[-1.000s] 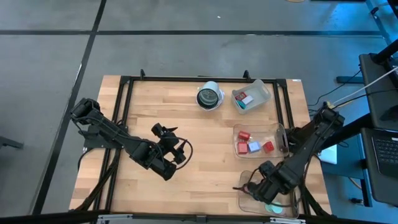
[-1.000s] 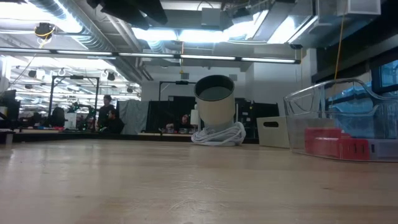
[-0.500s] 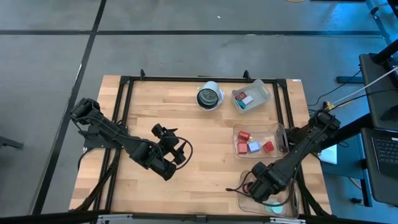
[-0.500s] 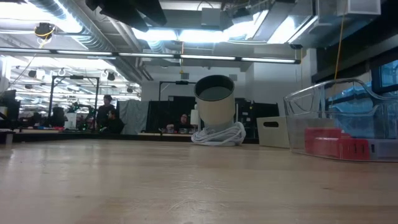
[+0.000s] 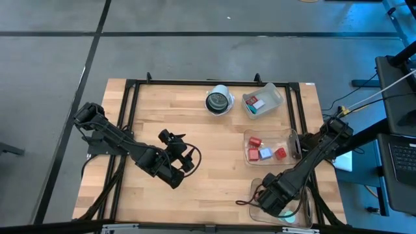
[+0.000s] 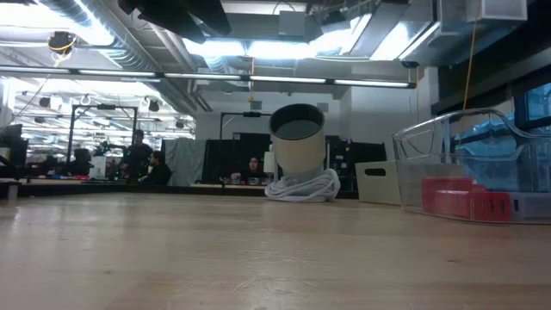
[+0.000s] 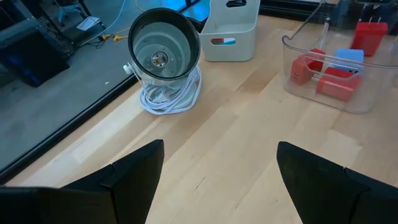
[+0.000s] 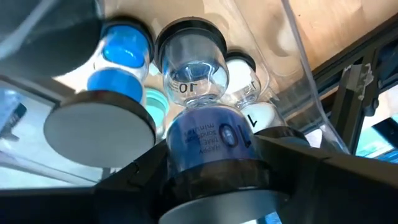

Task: Pick & Place Office items
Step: Put the blue hourglass into the bottom transparent bin

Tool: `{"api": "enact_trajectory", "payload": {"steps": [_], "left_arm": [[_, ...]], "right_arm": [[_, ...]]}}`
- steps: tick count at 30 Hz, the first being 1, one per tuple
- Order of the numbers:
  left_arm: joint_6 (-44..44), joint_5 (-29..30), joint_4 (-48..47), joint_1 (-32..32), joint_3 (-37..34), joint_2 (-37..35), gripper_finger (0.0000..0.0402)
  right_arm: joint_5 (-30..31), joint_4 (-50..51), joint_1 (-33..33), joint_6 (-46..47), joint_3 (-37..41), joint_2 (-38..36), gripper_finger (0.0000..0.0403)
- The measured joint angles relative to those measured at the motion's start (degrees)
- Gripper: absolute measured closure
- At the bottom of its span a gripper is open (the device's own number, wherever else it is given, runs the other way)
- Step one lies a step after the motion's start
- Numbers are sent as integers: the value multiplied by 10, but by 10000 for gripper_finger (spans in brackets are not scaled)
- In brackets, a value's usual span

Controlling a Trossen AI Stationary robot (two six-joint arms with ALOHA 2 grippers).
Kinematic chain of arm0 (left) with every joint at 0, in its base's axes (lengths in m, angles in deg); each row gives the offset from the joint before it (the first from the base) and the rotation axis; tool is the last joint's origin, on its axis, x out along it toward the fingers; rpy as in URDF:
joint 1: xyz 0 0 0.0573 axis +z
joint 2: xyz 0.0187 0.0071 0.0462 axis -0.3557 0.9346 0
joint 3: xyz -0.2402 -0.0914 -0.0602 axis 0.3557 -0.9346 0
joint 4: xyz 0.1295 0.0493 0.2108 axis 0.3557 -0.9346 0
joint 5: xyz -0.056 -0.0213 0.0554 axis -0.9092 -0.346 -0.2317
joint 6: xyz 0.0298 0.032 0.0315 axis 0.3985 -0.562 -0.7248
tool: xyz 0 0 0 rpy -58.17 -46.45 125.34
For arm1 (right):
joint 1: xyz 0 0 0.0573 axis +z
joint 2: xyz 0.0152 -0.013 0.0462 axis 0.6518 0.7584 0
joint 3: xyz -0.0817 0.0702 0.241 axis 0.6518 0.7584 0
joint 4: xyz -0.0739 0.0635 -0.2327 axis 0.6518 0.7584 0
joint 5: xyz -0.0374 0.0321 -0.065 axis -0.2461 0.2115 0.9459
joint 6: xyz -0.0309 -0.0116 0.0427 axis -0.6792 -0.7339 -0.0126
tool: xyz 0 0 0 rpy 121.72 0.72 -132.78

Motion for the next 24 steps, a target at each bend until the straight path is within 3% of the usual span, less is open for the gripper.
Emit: {"api": "enact_trajectory", "payload": {"steps": [11, 24], "left_arm": [[0, 0, 0, 0, 0, 0, 91], [-1, 1, 0, 0, 0, 0, 91]], "right_arm": [[-2, 1, 2, -110, 0, 1, 201], [-4, 5, 2, -137, 28, 1, 201]]}}
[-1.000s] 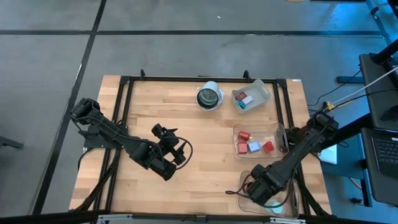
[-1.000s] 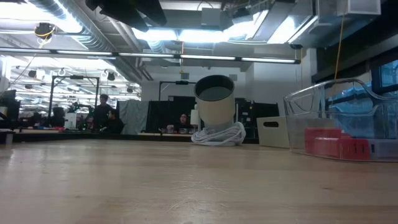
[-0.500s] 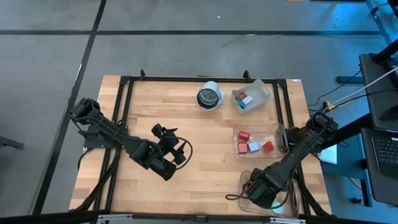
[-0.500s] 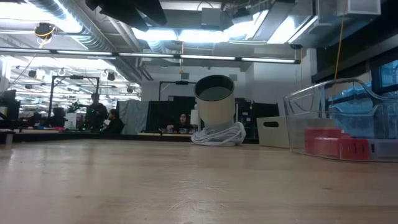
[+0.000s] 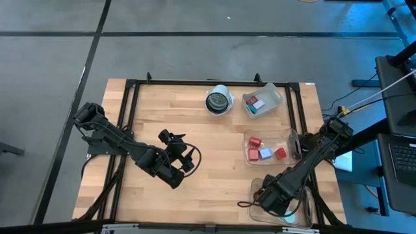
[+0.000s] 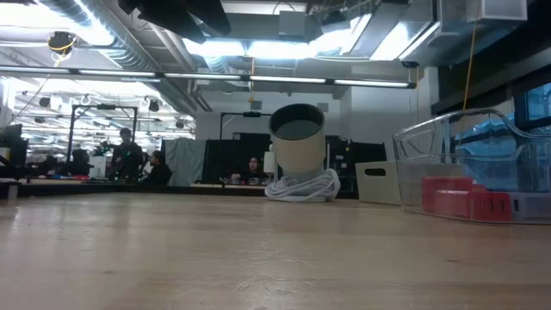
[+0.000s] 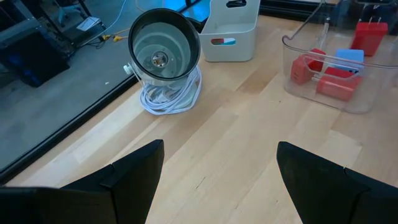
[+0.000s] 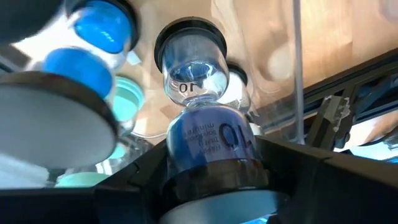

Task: Pick & Place Office items
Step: Put the blue hourglass into the bottom transparent bin, then return to Home Position

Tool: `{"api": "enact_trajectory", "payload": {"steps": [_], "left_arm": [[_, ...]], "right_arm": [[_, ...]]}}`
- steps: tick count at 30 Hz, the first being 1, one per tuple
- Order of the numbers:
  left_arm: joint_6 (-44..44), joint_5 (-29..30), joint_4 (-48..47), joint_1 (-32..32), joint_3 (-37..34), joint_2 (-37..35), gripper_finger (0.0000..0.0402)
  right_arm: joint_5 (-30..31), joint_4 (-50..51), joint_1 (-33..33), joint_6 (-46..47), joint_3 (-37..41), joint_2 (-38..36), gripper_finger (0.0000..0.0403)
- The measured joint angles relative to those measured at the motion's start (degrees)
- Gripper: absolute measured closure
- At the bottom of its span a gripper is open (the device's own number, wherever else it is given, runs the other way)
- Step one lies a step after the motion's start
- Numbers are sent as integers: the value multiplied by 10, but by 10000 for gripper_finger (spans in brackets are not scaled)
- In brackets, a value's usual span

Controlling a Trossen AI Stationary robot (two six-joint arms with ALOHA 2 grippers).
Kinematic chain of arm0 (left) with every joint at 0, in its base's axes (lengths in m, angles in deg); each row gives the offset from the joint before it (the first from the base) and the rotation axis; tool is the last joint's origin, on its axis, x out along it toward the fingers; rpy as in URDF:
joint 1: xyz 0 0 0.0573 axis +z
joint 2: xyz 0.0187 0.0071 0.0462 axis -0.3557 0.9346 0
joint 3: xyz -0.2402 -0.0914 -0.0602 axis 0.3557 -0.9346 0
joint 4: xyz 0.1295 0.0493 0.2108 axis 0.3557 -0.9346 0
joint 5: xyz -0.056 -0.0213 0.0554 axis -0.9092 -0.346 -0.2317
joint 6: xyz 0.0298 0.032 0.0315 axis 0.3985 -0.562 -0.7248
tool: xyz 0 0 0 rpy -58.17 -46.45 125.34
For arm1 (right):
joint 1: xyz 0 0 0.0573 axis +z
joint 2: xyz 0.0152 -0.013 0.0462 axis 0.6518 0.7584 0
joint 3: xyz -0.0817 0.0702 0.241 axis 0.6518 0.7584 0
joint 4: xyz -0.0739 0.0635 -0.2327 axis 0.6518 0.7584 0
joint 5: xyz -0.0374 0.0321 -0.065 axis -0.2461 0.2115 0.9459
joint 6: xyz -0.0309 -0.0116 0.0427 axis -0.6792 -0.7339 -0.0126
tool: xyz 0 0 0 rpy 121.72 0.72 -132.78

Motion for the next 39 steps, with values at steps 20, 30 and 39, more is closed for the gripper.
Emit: {"api": "enact_trajectory", "payload": {"steps": [20, 30, 39], "left_arm": [[-1, 0, 0, 0, 0, 0, 91], [-1, 0, 0, 0, 0, 0, 91], [-15, -1, 0, 0, 8, 0, 91]], "right_arm": [[-2, -13, 0, 2, 18, 0, 183], [0, -13, 0, 3, 18, 0, 155], [-65, 8, -8, 9, 0, -13, 127]]}}
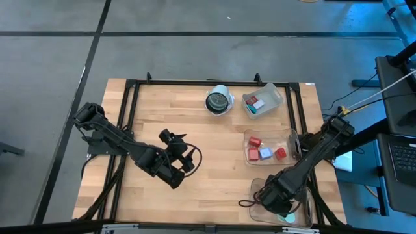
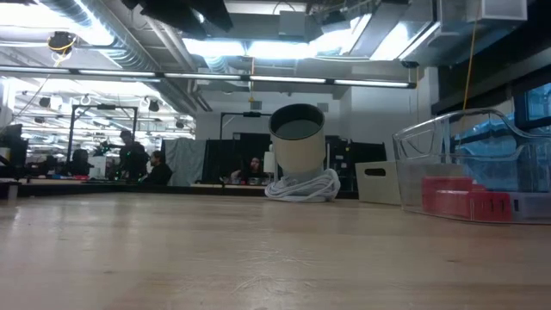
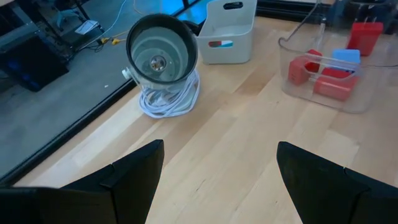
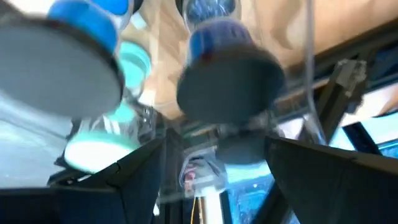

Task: Pick & Place Office items
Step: Return to Home Position

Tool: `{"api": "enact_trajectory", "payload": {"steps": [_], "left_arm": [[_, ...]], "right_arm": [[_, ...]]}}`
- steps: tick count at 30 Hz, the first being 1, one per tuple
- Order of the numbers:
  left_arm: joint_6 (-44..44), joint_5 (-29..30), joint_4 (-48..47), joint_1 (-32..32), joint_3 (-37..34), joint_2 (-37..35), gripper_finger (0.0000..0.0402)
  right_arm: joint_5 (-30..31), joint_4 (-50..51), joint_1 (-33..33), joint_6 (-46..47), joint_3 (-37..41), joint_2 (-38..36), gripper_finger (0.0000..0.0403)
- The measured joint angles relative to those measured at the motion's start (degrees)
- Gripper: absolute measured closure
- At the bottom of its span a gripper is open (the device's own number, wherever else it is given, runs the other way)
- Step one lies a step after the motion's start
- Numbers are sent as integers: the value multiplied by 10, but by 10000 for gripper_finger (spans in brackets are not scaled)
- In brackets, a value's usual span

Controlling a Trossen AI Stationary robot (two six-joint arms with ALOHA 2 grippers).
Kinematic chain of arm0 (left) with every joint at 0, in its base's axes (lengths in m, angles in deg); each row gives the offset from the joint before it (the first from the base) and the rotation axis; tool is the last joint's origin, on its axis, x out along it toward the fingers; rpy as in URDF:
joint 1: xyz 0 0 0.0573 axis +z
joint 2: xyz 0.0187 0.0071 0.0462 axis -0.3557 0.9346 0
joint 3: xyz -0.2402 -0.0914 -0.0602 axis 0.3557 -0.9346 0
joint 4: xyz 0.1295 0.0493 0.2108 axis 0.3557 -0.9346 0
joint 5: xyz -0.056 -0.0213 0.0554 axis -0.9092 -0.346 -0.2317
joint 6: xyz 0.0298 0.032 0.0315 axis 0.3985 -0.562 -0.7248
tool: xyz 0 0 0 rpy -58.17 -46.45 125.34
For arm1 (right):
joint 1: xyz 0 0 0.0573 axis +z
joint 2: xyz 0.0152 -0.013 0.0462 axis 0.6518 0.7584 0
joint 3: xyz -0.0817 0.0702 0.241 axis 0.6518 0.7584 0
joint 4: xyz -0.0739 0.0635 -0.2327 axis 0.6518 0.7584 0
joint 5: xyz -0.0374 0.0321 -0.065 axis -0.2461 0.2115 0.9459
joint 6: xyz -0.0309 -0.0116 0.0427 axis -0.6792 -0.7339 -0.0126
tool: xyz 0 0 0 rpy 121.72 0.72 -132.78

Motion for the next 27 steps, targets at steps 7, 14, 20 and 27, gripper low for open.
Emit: {"api": "enact_trajectory", "payload": {"steps": [7, 14, 20, 27], "left_arm": [[-63, -3, 0, 0, 38, 0, 91], [-213, -4, -4, -9, 58, 0, 91], [-315, 1, -6, -30, 63, 0, 91], [-187, 14, -89, -42, 85, -52, 91]], "right_arm": [[124, 41, -1, 16, -50, -53, 129], [412, 39, -1, 5, -86, -136, 131], [660, 30, -1, -124, -100, -215, 133], [857, 30, -1, -213, -77, -311, 133]]}}
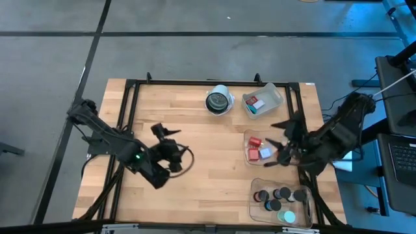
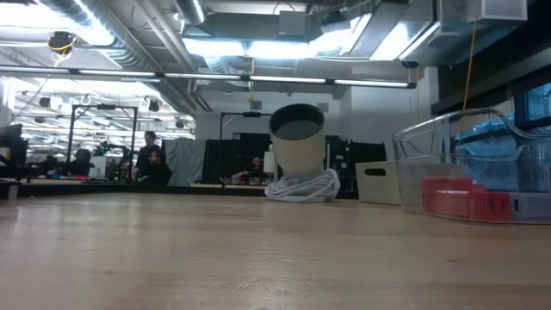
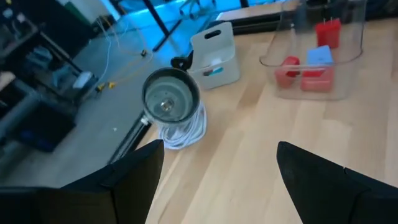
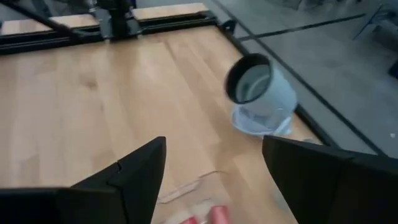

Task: Pick & Place Office items
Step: Return to Home Position

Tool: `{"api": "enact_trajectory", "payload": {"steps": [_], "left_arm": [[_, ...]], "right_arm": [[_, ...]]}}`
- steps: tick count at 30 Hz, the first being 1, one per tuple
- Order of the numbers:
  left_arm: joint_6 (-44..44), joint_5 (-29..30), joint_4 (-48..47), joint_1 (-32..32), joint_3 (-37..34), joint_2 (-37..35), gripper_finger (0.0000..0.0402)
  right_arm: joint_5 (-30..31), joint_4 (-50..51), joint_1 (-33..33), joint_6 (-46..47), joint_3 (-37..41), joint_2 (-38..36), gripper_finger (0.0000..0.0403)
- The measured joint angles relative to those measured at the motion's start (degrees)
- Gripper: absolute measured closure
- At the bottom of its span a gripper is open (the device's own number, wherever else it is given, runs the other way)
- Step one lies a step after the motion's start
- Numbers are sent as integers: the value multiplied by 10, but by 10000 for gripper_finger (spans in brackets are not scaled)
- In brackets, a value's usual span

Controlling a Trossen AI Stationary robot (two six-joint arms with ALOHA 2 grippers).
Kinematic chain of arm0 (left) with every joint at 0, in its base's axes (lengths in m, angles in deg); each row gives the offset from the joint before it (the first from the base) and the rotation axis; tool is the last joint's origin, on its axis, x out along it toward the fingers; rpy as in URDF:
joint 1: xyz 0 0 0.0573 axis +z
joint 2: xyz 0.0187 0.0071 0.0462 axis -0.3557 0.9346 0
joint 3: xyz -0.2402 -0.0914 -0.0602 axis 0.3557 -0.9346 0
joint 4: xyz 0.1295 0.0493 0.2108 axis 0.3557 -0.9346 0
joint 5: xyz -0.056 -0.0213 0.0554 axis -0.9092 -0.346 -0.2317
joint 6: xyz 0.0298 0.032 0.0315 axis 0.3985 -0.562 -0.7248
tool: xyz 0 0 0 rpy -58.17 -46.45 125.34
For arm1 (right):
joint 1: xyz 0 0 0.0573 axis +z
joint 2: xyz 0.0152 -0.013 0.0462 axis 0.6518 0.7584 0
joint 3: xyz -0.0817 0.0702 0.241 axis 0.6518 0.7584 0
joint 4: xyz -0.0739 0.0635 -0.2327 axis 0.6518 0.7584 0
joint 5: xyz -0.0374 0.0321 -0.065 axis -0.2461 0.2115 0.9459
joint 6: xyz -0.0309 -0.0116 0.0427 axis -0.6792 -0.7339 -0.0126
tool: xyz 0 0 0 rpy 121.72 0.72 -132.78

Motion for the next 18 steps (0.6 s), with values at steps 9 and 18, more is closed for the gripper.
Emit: {"api": "enact_trajectory", "payload": {"steps": [9, 18], "left_arm": [[134, -13, -132, -14, -1, -95, 91], [143, -12, -149, -14, -1, -147, 91]], "right_arm": [[52, -55, 0, 22, 161, -142, 134], [76, -248, 0, -41, 339, -251, 134]]}}
